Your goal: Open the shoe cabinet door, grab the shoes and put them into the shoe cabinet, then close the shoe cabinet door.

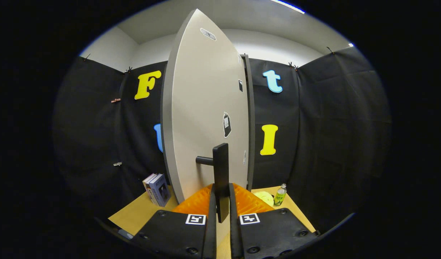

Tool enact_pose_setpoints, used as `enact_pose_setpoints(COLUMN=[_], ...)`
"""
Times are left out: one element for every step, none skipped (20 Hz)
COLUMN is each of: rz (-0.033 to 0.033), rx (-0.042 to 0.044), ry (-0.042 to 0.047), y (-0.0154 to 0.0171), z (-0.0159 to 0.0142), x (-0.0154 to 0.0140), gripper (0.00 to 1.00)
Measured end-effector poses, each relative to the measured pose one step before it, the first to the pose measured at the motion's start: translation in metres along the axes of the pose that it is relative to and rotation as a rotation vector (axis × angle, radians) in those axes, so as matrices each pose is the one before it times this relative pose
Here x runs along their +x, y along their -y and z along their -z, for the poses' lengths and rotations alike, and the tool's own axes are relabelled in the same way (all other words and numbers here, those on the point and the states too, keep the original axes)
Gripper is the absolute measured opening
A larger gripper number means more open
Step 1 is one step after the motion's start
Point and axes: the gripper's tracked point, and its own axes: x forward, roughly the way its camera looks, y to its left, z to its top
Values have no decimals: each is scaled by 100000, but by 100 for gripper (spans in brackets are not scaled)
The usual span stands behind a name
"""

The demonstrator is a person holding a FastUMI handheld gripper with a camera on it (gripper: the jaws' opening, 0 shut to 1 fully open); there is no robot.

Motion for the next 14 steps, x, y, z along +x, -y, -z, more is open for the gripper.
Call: enact_pose_setpoints(rz=[47, 404, 530, 348, 382, 586, 694, 713, 834, 912, 1149, 842, 410, 514], rx=[29, -504, -1421, -1832, -1348, -237, 833, 1242, 1498, 1383, 877, 1023, 1009, 670], ry=[-505, -474, -134, 27, 284, -242, 174, -417, -16, -58, 189, 459, -100, 83], y=[636, 579, 628, 496, 531, 513, 442, 491, 391, 488, 726, 585, 586, 617], z=[-11, -39, 79, 66, -101, -99, -194, -106, -150, 37, -3, -48, 52, -18], x=[-184, -94, 22, -79, -44, 39, 4, 151, -155, 14, 112, -113, -107, 19], gripper=[19, 19, 19, 19, 19, 19, 19, 19, 19, 18, 16, 15, 14, 14])
